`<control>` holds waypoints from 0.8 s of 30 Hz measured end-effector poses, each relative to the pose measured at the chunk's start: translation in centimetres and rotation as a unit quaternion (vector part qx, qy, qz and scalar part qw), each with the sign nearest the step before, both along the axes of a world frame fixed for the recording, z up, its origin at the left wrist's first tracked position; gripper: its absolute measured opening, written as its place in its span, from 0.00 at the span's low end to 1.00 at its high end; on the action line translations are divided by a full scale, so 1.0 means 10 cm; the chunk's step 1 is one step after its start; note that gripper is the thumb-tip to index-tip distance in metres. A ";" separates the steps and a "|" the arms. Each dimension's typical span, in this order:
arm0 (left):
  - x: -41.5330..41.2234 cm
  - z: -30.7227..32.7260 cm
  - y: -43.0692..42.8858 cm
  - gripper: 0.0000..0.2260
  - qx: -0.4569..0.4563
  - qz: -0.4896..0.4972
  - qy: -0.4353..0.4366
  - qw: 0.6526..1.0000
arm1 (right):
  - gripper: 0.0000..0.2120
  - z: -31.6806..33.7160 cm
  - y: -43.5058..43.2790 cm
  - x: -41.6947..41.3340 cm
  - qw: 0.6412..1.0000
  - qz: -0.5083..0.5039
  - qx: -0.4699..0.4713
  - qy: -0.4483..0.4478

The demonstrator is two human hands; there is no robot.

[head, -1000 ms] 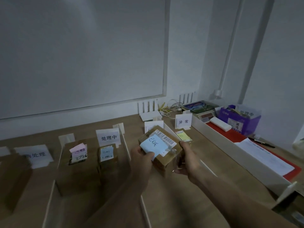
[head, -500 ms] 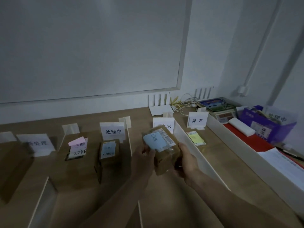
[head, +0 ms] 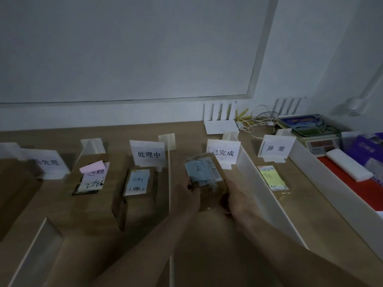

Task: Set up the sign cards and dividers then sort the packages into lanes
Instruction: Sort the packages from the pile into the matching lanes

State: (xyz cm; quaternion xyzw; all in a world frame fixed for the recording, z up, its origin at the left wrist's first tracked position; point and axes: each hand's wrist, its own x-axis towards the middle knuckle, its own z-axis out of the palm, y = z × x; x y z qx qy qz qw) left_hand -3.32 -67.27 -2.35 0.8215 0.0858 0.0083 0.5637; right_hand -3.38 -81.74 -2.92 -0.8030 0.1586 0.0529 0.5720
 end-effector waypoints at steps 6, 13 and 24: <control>0.50 -0.35 -0.02 0.18 0.076 0.053 0.033 0.995 | 0.15 -0.57 0.11 0.59 0.992 -0.026 0.098 0.075; 0.91 -0.76 -0.02 0.17 0.082 0.095 0.078 0.989 | 0.13 -1.01 0.20 1.09 0.981 0.004 0.164 0.099; 1.17 -1.06 -0.03 0.34 0.112 0.080 0.166 0.976 | 0.11 -1.35 0.38 1.42 0.979 0.049 0.163 0.116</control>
